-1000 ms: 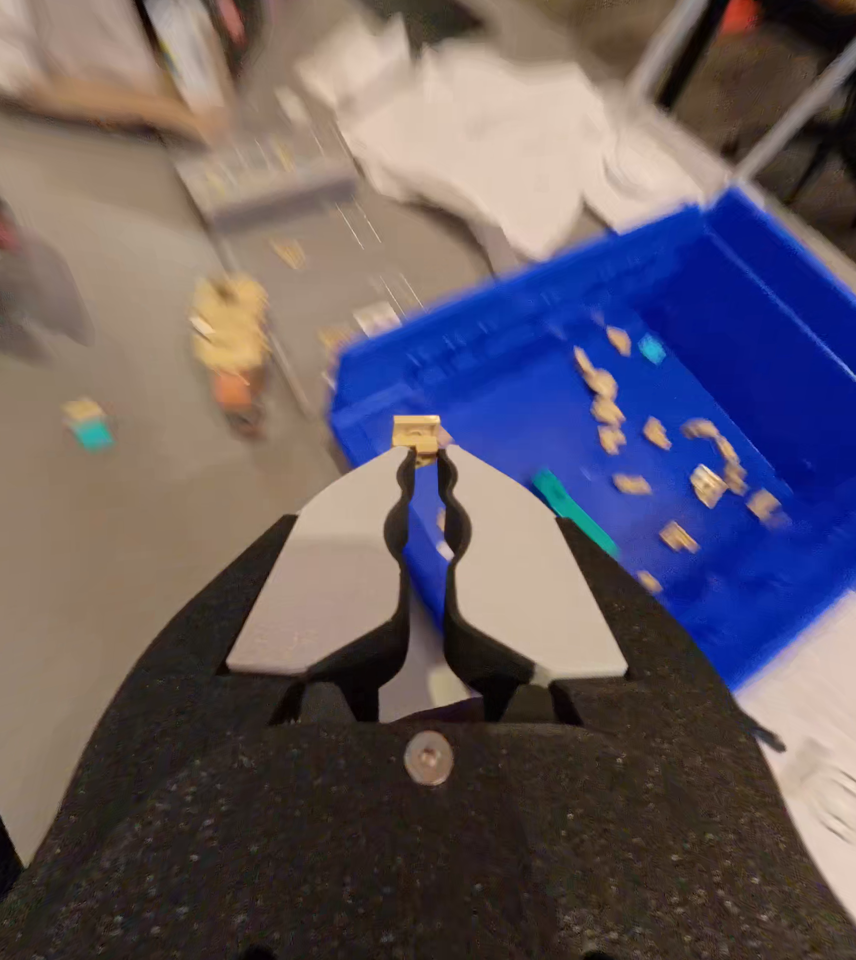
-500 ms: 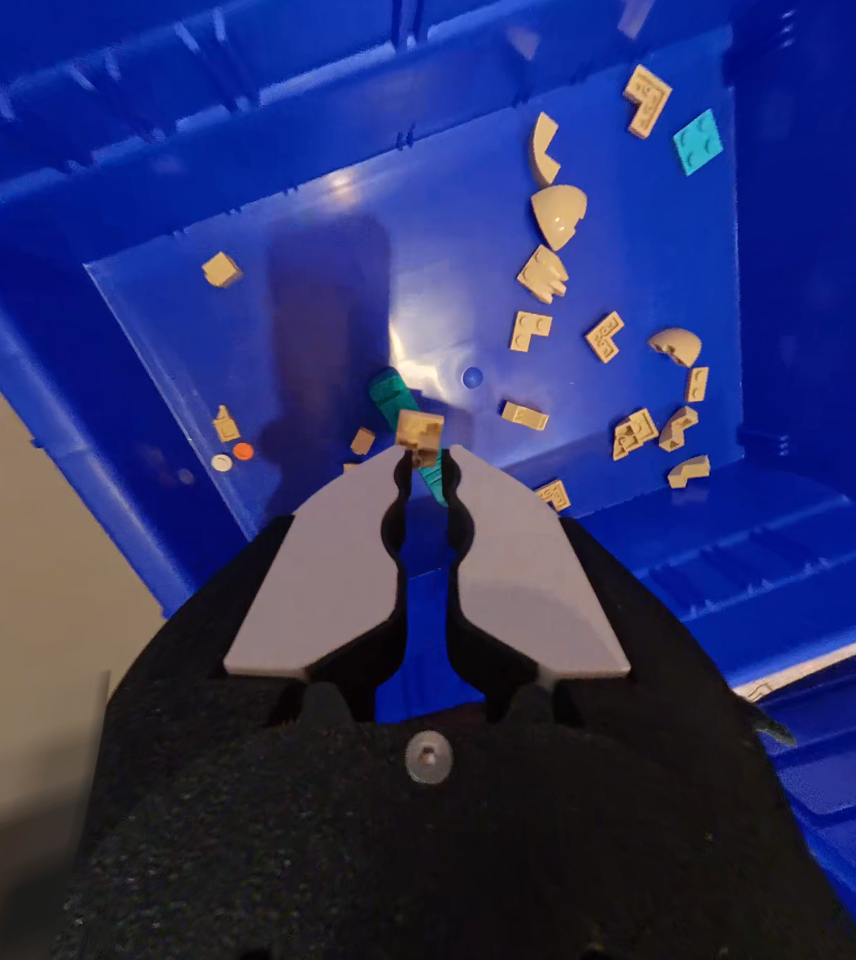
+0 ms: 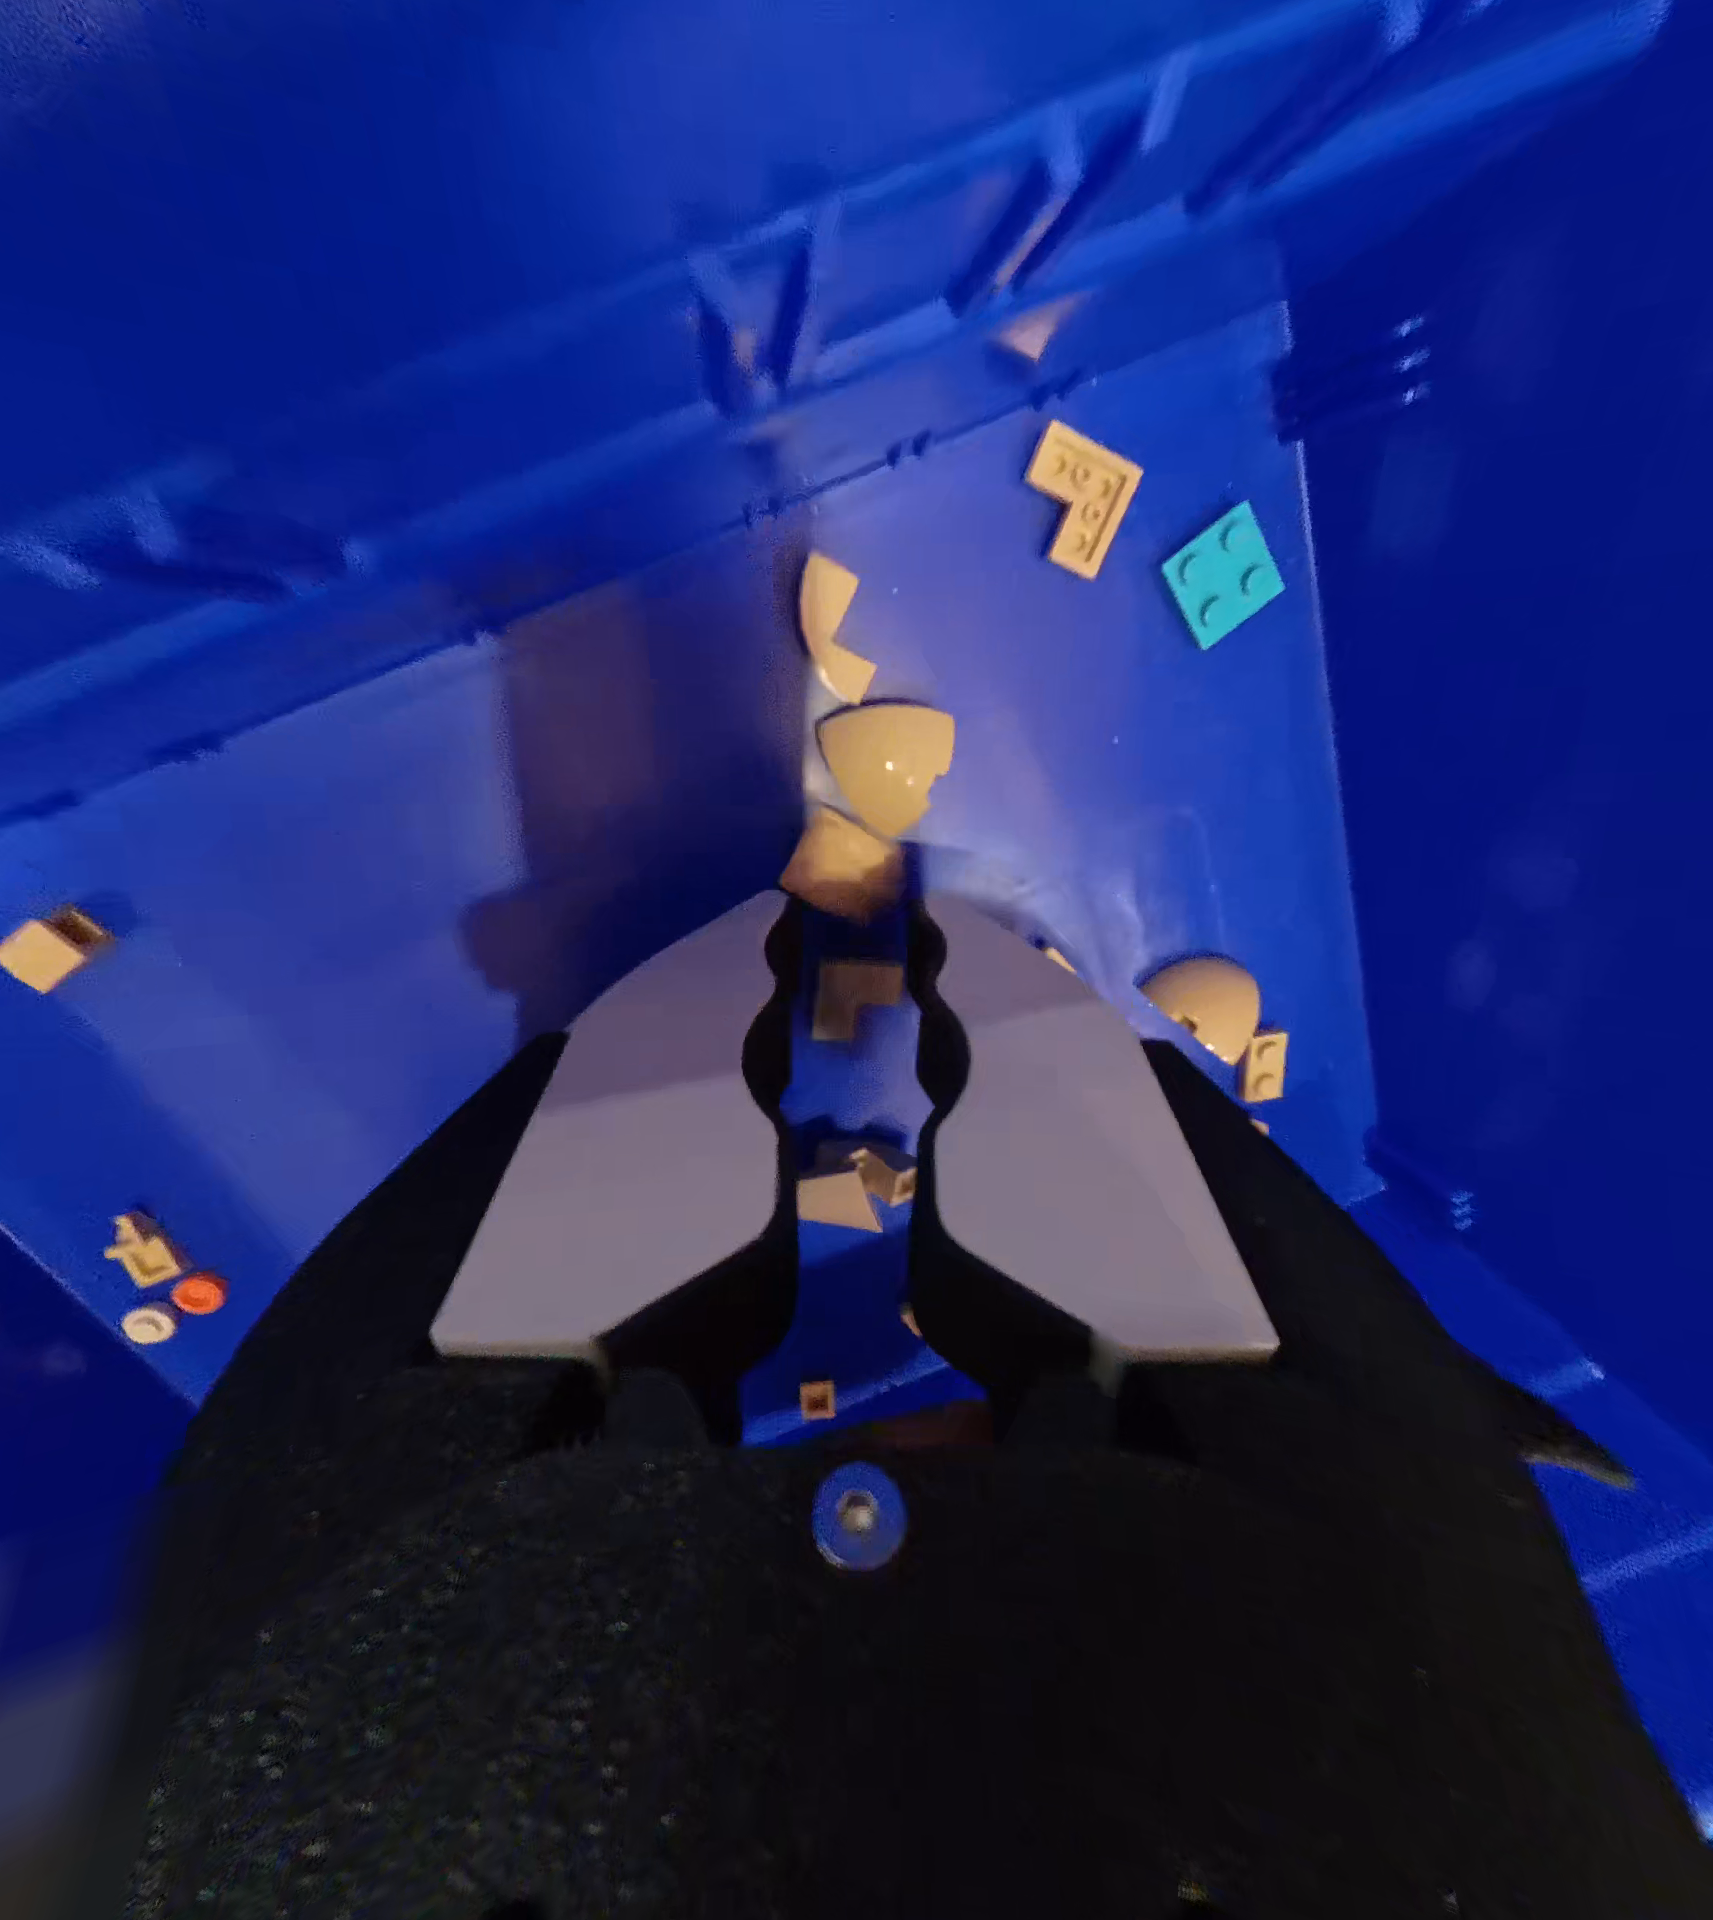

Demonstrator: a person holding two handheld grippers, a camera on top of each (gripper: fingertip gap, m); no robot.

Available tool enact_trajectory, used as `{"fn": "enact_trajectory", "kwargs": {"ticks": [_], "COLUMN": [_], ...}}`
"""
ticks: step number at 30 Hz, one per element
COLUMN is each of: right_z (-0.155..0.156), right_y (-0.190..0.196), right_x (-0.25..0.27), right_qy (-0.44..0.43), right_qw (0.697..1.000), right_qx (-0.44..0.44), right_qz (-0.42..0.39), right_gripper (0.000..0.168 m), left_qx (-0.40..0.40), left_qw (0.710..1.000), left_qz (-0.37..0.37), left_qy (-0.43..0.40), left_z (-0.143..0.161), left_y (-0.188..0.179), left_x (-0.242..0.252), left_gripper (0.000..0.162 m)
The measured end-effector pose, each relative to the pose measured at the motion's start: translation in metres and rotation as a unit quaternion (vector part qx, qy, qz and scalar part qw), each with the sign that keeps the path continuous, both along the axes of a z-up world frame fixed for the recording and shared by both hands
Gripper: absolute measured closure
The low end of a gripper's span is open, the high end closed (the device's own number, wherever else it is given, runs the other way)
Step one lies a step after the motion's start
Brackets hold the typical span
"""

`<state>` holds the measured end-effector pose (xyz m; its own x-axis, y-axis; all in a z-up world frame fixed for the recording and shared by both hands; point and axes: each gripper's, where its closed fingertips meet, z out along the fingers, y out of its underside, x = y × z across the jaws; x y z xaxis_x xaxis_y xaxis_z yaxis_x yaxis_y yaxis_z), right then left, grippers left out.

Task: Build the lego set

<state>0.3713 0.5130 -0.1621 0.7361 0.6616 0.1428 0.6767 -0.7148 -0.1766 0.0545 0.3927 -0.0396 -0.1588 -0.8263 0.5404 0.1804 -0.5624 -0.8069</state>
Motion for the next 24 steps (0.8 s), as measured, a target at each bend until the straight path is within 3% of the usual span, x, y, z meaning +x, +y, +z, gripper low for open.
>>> {"fn": "enact_trajectory", "kwargs": {"ticks": [2, 3, 10, 12, 18, 24], "right_z": [-0.002, -0.002, 0.006, 0.009, 0.001, 0.001], "right_y": [0.000, 0.001, -0.012, -0.009, 0.007, 0.011], "right_x": [-0.003, -0.004, -0.011, -0.013, -0.014, -0.013], "right_qy": [0.009, 0.008, 0.028, 0.040, 0.050, 0.065], "right_qw": [1.000, 1.000, 0.999, 0.999, 0.998, 0.997], "right_qx": [-0.003, 0.006, 0.023, 0.030, 0.044, 0.027], "right_qz": [0.000, 0.006, 0.013, -0.004, -0.018, -0.020], "right_gripper": [0.168, 0.168, 0.168, 0.155, 0.141, 0.151], "left_qx": [0.000, 0.000, 0.011, 0.015, 0.024, 0.014], "left_qw": [1.000, 1.000, 1.000, 1.000, 1.000, 1.000], "left_qz": [-0.001, -0.001, 0.004, 0.005, 0.007, 0.008], "left_qy": [-0.002, -0.003, -0.001, 0.002, 0.007, 0.001], "left_z": [0.000, 0.001, 0.001, 0.000, -0.001, 0.000], "left_y": [-0.001, -0.002, -0.007, -0.009, -0.011, -0.009], "left_x": [-0.002, -0.003, -0.008, -0.008, -0.007, -0.008], "left_gripper": [0.141, 0.141, 0.143, 0.143, 0.143, 0.143]}}
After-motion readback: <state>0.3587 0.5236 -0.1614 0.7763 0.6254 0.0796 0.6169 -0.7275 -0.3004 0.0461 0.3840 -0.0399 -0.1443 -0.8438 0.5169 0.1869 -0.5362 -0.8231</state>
